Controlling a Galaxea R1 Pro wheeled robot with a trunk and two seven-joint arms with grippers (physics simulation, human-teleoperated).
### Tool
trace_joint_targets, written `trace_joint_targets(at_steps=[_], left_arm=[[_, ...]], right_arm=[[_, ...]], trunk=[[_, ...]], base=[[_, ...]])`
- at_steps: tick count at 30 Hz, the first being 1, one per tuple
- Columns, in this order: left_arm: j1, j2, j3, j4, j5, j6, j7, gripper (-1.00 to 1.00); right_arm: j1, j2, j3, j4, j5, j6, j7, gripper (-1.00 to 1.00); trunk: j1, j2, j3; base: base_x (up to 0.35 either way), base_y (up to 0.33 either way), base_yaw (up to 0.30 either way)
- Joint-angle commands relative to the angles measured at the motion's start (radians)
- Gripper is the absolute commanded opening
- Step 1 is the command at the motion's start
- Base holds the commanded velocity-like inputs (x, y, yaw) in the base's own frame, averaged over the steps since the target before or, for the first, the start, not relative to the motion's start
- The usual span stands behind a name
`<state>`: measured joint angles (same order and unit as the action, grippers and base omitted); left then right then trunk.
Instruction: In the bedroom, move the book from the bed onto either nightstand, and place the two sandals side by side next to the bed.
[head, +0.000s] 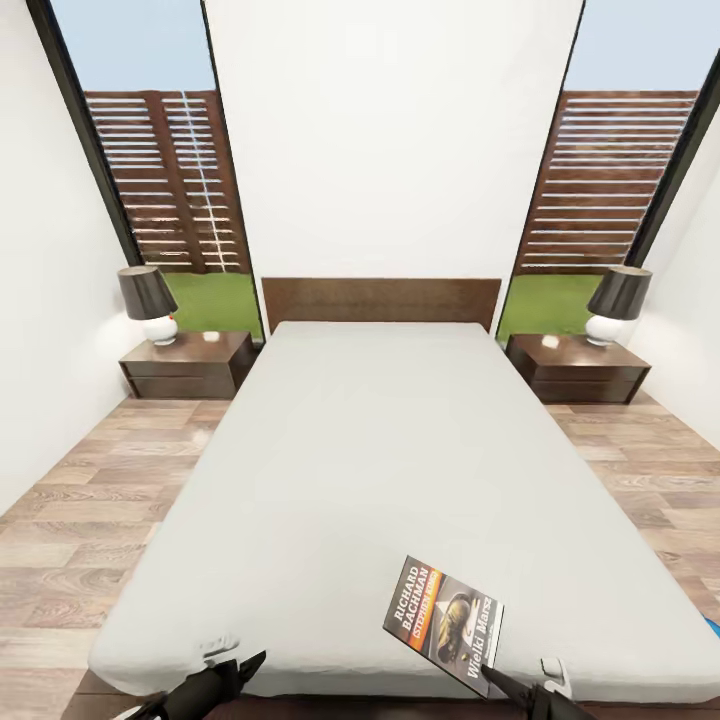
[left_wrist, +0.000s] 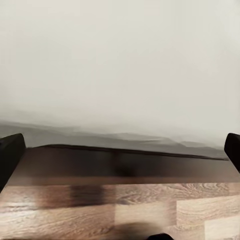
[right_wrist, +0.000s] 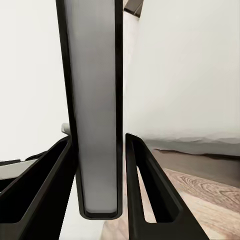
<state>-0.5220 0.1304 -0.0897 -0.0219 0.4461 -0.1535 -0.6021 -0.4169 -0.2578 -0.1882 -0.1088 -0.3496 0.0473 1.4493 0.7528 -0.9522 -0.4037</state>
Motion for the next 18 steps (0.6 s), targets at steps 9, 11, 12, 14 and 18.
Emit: trace_joint_targets(at_steps=[9,11,12,14,18], left_arm=[[-0.001,0.0,-0.009,0.001,0.006,-0.006,-0.001,1.0],[-0.001,0.0,-0.009,0.001,0.006,-0.007,0.001,1.0],[-0.001,0.0,-0.009,0.001,0.006,-0.007,0.003,1.0],[-0.001,0.0,-0.009,0.001,0.005,-0.007,0.011,1.0],[-0.001,0.0,-0.009,0.0,0.004,-0.009,0.038,1.0]], right_arm=[[0.0,0.0,-0.008,0.0,0.006,0.005,0.003,-1.0],[0.0,0.0,-0.008,0.0,0.006,0.005,0.003,-1.0],[0.0,0.0,-0.008,0.0,0.006,0.005,0.003,-1.0],[0.0,0.0,-0.008,0.0,0.006,0.005,0.003,-1.0],[0.0,0.0,-0.008,0.0,0.006,0.005,0.003,-1.0]], trunk=[[0.0,-0.001,-0.001],[0.0,-0.001,-0.001],[0.0,-0.001,-0.001],[0.0,-0.001,-0.001],[0.0,-0.001,-0.001]], base=[[0.0,0.0,0.287],[0.0,0.0,0.289],[0.0,0.0,0.29],[0.0,0.0,0.29],[0.0,0.0,0.29]])
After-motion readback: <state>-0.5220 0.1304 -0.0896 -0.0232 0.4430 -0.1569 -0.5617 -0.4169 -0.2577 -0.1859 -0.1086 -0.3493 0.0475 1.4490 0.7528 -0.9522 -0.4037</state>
